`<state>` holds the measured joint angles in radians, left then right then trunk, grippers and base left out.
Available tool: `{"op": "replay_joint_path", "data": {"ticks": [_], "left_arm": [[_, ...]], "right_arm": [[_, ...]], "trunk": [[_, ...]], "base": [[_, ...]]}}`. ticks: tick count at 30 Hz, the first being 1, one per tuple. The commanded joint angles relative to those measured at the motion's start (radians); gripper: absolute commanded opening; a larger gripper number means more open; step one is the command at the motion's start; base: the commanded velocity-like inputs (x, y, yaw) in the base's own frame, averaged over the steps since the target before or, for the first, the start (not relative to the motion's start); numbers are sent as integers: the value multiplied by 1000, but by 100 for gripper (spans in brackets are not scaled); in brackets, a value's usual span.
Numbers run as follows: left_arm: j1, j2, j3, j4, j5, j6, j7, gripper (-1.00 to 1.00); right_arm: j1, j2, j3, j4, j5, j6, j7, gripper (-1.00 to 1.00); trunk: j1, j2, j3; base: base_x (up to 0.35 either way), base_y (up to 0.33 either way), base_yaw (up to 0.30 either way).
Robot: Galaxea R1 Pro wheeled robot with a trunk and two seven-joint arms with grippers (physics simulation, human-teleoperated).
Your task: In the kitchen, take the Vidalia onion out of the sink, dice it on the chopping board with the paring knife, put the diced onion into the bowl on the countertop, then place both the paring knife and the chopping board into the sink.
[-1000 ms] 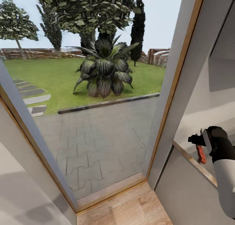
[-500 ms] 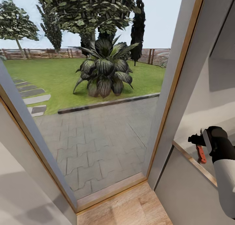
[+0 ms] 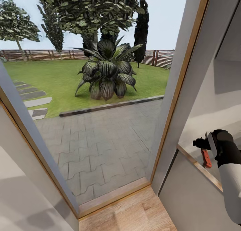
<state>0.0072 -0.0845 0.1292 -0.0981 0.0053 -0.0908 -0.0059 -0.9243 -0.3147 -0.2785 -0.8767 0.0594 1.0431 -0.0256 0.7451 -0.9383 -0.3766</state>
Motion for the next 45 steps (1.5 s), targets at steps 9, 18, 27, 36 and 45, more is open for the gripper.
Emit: {"op": "replay_joint_path", "data": {"ticks": [9, 18, 27, 36, 45], "left_arm": [[0, 1, 6, -4, 1, -2, -3, 100], [0, 12, 6, -4, 0, -35, -5, 100], [0, 17, 6, -4, 1, -45, -2, 100], [0, 20, 6, -4, 1, -47, -2, 100], [0, 20, 6, -3, 1, -47, -2, 100]], "right_arm": [[-1, 0, -1, 0, 5, 4, 3, 100], [-1, 0, -2, 1, 5, 4, 3, 100], [-1, 0, -2, 1, 5, 4, 3, 100], [-1, 0, -3, 1, 5, 4, 3, 100], [-1, 0, -3, 1, 5, 4, 3, 100]], "trunk": [[0, -1, -1], [0, -1, -7], [0, -1, -9], [0, -1, -11], [0, -1, -19]], "base": [[0, 0, 0], [0, 0, 0], [0, -157, 0], [0, -51, 0], [0, -4, 0]]}}
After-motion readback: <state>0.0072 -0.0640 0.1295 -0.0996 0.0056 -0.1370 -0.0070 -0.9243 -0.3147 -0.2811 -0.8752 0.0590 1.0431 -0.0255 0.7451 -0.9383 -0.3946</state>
